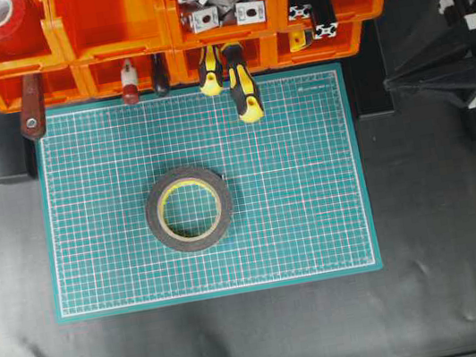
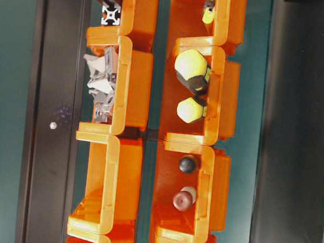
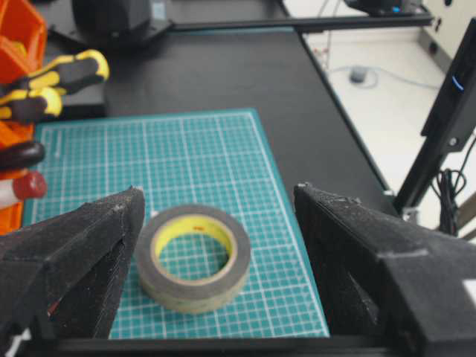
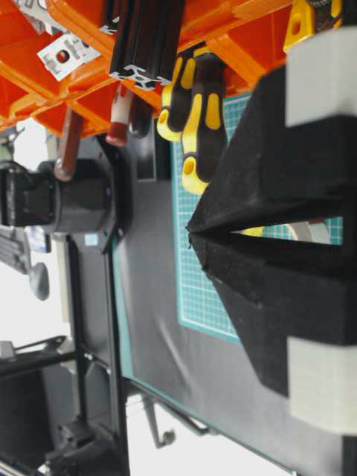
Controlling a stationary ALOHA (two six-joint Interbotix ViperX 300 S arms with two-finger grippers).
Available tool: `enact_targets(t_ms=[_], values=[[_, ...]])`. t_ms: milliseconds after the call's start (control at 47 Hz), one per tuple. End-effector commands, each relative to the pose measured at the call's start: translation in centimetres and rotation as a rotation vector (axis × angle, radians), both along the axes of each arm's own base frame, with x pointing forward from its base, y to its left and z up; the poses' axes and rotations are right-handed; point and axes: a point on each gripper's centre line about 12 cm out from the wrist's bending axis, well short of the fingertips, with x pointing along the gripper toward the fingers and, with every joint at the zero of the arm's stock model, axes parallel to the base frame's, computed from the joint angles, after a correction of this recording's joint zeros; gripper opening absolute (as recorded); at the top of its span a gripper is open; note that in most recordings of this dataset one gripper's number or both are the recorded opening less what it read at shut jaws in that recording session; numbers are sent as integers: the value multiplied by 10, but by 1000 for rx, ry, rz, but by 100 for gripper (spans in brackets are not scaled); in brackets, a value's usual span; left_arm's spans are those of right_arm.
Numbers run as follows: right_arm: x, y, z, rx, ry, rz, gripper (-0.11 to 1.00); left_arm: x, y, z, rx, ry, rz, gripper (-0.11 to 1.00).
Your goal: Pick foam from container rack with left arm.
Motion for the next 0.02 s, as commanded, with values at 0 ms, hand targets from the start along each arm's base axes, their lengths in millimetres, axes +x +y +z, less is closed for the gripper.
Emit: enact_targets(t_ms=[0], values=[[2,1,6,5,-14,2,0,1,0,5,1,-17,3,78]])
